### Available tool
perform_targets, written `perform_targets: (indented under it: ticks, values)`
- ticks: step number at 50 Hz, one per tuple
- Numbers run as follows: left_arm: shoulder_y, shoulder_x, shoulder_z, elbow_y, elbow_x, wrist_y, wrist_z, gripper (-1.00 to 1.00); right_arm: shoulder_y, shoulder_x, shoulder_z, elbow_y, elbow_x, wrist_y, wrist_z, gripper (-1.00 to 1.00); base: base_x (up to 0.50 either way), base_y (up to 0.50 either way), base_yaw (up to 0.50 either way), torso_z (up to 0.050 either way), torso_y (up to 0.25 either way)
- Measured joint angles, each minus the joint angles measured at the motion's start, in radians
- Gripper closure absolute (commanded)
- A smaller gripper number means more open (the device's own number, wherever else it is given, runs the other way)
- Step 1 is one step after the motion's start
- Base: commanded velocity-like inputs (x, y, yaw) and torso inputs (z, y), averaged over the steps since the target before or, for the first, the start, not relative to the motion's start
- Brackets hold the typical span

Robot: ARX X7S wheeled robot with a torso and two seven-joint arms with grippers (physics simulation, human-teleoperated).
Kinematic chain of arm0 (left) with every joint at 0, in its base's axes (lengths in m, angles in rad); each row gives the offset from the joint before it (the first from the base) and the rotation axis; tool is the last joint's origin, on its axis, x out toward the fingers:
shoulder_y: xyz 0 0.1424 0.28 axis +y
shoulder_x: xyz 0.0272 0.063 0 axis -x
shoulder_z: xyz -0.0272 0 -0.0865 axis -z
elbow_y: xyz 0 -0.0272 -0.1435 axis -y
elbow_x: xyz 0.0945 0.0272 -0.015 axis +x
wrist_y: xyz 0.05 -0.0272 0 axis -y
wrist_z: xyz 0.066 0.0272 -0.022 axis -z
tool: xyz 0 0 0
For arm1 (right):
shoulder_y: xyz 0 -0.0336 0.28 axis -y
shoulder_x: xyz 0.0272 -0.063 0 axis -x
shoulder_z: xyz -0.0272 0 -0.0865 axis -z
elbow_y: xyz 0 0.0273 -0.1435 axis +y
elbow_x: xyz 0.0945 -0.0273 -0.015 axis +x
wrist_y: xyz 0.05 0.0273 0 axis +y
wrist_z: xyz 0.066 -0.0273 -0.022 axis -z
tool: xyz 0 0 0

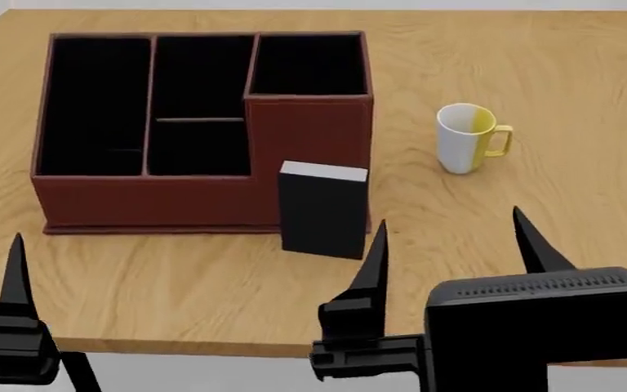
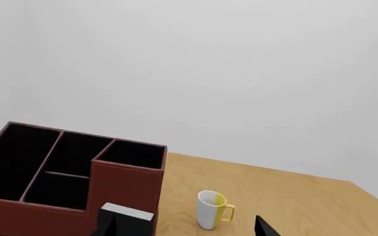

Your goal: Pick up the book and place it in the front compartment of the caddy.

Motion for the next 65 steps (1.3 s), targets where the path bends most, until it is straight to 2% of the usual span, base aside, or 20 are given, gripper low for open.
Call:
perform_targets:
  ticks: [40,65]
  values:
    - [0.000,-0.017,0.004,0.012,-0.018,-0.005,-0.021,-1.00,0.007,0.050,-0.011,-0.006,0.107,0.004,0.090,-1.00,0.50,0.06,0.00,0.000,0.001]
    - [0.002,-0.026,0.007,0.017,-0.028,-0.004,-0.035,-1.00,0.005,0.105,-0.001,-0.007,0.247,-0.019,0.193,-1.00,0.48,0.07,0.00,0.000,0.002]
